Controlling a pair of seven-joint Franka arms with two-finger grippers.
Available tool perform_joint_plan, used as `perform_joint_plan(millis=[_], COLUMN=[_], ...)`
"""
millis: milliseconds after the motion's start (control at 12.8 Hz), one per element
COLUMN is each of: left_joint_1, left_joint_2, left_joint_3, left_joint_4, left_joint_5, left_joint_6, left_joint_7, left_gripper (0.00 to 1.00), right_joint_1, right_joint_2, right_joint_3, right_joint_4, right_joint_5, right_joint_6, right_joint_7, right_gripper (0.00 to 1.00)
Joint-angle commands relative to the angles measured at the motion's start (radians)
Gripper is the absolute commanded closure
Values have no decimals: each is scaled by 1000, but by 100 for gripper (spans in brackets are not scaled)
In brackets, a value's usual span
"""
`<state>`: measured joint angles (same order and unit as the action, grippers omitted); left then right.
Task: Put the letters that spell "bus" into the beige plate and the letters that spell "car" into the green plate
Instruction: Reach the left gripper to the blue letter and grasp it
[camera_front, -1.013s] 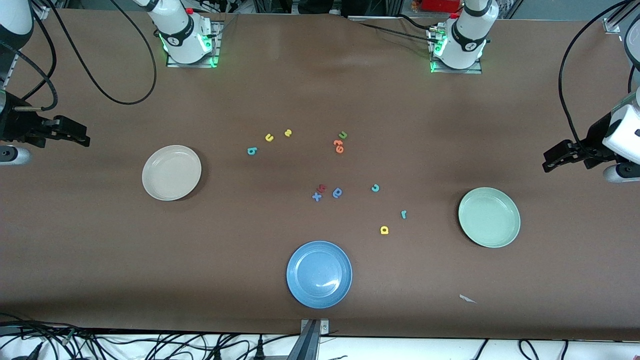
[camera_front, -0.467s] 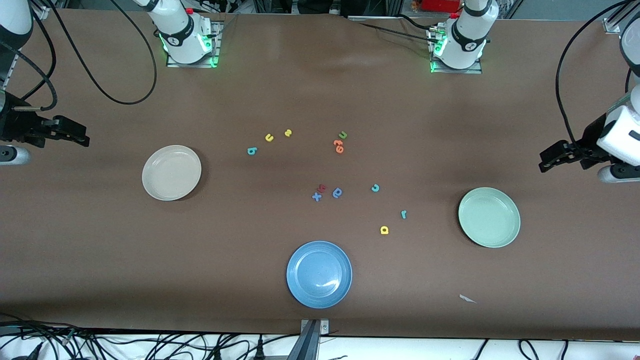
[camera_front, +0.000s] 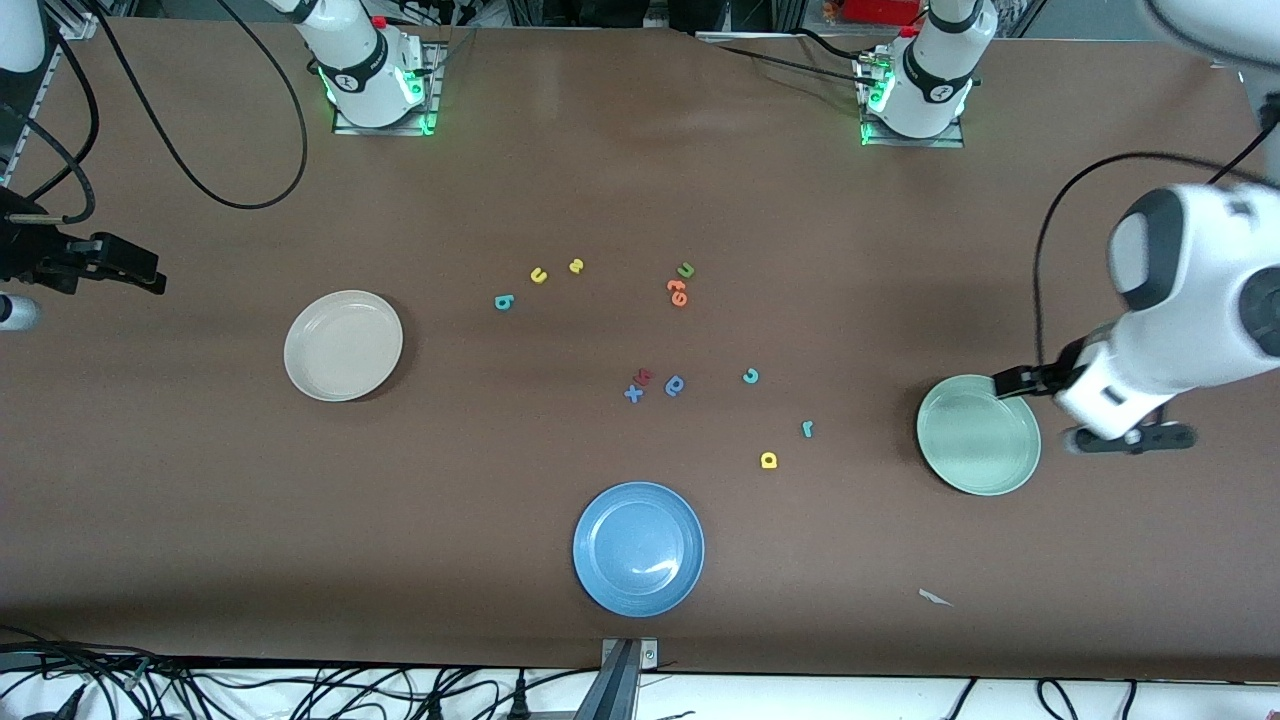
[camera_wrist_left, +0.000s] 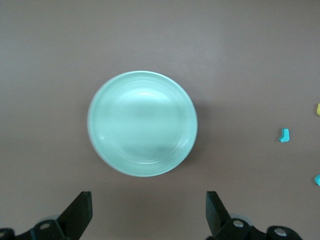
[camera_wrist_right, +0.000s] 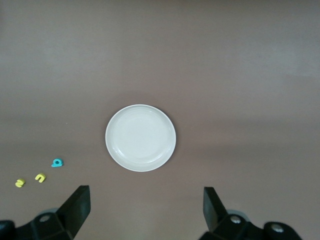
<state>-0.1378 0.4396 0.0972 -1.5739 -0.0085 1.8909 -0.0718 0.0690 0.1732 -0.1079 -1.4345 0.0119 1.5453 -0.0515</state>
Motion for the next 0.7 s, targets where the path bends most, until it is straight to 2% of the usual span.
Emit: perform_joint_plan(millis=[0, 156, 389, 545, 623], left_joint_1=[-86, -109, -178, -218, -232], left_joint_2=[147, 218, 274, 323, 341], left_joint_3=[4, -19, -36, -36, -36], left_joint_4=[57, 45, 41, 40, 38], left_joint_5=[-19, -88, -100, -123, -123], left_joint_6=[116, 273, 336, 397, 411], left_joint_7=[-41, -69, -92, -195, -254], left_gripper=[0, 0, 0, 0, 0], right_joint_1=[2, 2, 14, 15, 23], right_joint_2=[-6, -12, -15, -11, -9], right_joint_3=[-30, -47, -27, -26, -6], right_joint_4=[9, 9, 9, 9, 9], right_joint_5=[45, 45, 28, 42, 43], right_joint_6=[-14, -16, -24, -51, -53], right_joint_7=[4, -7, -8, -11, -4], right_gripper=[0, 0, 0, 0, 0])
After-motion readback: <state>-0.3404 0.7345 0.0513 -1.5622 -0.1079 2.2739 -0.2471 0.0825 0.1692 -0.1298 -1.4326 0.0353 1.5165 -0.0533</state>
